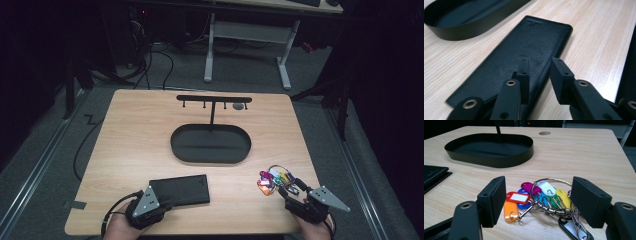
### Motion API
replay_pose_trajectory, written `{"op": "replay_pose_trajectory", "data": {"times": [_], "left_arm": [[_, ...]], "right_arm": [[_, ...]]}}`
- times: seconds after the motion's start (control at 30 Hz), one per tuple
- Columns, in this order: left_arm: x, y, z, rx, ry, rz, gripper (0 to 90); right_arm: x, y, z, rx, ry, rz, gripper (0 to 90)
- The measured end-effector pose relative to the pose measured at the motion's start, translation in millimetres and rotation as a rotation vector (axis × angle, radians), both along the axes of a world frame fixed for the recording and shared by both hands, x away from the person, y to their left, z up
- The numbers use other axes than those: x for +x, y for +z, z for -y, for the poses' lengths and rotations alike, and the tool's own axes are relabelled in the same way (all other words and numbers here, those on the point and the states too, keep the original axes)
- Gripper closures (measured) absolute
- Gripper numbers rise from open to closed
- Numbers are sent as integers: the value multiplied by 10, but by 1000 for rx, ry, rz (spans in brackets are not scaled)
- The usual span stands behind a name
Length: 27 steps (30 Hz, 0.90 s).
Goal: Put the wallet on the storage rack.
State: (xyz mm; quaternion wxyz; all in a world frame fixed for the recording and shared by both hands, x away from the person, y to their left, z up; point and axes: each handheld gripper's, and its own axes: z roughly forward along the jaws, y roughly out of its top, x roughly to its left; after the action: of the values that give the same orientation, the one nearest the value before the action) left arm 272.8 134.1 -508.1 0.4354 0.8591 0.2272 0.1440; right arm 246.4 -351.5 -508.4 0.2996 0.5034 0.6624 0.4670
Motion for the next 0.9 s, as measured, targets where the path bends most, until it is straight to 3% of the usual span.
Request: {"op": "replay_pose_trajectory", "data": {"times": [0.1, 0.33, 0.53, 0.63, 0.7, 0.9], "left_arm": [[-9, -8, 127, -23, -8, -49, 753], [-39, -75, 478, 38, -47, -77, 900], [-65, -127, 680, 95, -62, -55, 900], [-22, -156, 737, 159, -43, -9, 900], [28, -162, 724, 143, -34, -26, 900], [118, -164, 745, 136, 19, -24, 900]], "right_arm": [[1, -6, 13, 1, -1, -3, 294], [8, -13, 1, 0, 10, -5, 294], [12, -14, -4, -4, 15, -7, 296], [17, -20, 3, -6, 18, -9, 296], [17, -23, 3, -5, 21, -11, 296], [19, -30, 9, -1, 19, -16, 296]]}}
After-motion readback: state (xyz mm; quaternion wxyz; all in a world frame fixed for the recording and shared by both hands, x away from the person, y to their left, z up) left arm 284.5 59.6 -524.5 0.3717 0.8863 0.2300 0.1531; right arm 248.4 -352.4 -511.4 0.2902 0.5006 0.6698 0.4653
